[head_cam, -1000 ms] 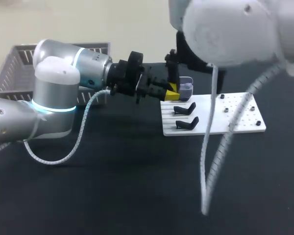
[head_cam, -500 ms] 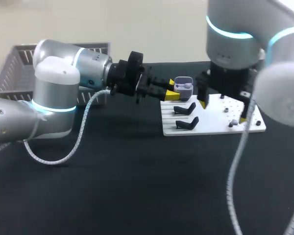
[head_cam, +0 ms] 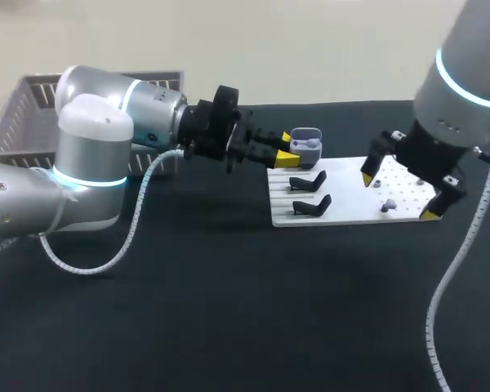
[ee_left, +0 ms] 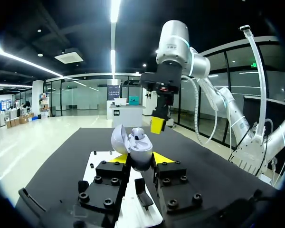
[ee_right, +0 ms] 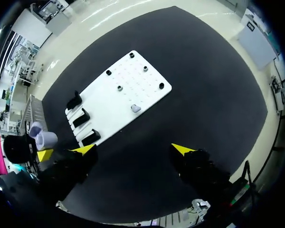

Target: Pick up each earbud case from the left stands, insert the matching earbuds, close the lid, and place the case in the box.

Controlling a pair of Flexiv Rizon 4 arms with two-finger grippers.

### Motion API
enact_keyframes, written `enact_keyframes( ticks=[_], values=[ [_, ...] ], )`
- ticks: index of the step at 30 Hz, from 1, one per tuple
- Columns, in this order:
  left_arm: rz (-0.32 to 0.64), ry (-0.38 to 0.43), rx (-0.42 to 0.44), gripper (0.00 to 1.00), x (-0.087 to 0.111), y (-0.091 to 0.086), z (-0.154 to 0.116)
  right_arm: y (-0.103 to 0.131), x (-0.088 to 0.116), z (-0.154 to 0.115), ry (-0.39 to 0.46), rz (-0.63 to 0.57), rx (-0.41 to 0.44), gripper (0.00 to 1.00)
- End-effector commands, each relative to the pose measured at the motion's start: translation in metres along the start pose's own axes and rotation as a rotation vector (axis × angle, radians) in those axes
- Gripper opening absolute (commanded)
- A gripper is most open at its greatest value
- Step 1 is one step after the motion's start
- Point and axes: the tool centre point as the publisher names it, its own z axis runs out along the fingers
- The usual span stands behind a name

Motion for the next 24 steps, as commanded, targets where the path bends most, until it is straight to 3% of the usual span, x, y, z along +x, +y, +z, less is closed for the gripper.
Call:
enact_keyframes(
  ticks=[1, 24],
  values=[
    [-0.001, 0.001, 0.002, 0.0, -0.0001, 0.0007, -0.0001, -0.0023, -0.0066, -0.0011, 0.013, 0.002, -0.083, 1.0],
    [-0.001, 0.001, 0.002, 0.0, -0.0001, 0.0007, -0.0001, -0.0017, -0.0076, -0.0017, -0.012, -0.02, -0.076, 1.0]
  ],
)
